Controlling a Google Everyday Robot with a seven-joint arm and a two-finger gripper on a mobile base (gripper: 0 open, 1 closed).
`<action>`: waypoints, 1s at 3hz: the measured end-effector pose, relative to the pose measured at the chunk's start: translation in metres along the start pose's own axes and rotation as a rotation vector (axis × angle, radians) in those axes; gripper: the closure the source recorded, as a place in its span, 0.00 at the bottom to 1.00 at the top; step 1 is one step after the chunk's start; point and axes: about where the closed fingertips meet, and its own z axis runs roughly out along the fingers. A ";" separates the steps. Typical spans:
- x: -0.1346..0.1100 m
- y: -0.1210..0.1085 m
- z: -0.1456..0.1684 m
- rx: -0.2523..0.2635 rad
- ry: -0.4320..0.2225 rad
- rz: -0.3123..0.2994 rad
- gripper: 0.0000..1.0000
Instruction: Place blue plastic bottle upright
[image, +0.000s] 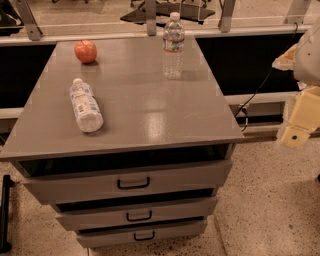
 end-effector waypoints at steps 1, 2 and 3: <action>-0.001 0.000 0.000 0.002 -0.001 0.000 0.00; -0.033 -0.013 0.004 -0.005 -0.048 0.002 0.00; -0.099 -0.033 0.011 -0.036 -0.122 0.003 0.00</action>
Offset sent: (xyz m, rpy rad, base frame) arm 0.0552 0.0791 0.0140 0.1306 0.0033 0.0292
